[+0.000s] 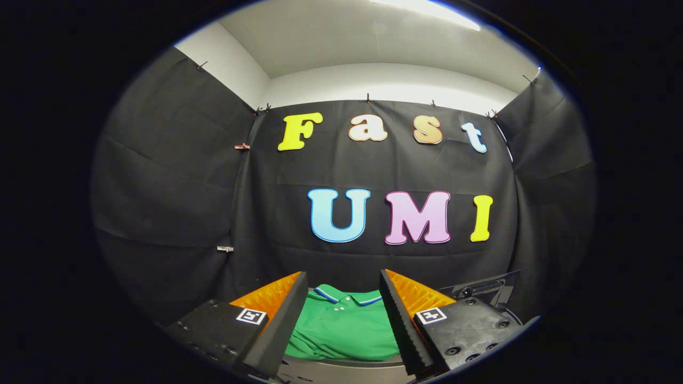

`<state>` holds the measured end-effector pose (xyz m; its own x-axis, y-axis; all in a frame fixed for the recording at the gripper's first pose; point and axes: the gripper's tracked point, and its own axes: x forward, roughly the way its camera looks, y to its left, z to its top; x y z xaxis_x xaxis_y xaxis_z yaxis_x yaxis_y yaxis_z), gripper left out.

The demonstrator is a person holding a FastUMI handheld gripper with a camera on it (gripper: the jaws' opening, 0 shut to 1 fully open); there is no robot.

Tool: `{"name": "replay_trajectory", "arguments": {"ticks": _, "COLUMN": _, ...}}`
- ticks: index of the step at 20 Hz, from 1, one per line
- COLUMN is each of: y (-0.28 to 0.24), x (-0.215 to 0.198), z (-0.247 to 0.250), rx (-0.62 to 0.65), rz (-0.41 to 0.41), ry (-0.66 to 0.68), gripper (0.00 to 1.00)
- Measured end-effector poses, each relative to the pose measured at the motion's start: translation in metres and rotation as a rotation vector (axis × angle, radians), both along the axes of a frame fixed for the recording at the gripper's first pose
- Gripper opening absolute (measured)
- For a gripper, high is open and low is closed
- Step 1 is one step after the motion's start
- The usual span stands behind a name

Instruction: Put the clothes into the washing machine and then close the washing machine lid.

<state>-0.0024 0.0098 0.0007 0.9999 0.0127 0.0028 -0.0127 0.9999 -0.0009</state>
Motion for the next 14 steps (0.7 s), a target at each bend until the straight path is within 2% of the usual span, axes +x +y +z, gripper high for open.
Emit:
{"name": "replay_trajectory", "arguments": {"ticks": 7, "y": -0.002, "x": 0.006, "z": -0.01, "rx": 0.022, "rz": -0.002, "ry": 0.044, "gripper": 0.86}}
{"name": "replay_trajectory", "arguments": {"ticks": 11, "y": -0.011, "x": 0.011, "z": -0.011, "rx": 0.033, "rz": -0.035, "ry": 0.06, "gripper": 0.86}}
{"name": "replay_trajectory", "arguments": {"ticks": 14, "y": -0.004, "x": 0.007, "z": -0.014, "rx": 0.032, "rz": -0.015, "ry": 0.07, "gripper": 0.86}}
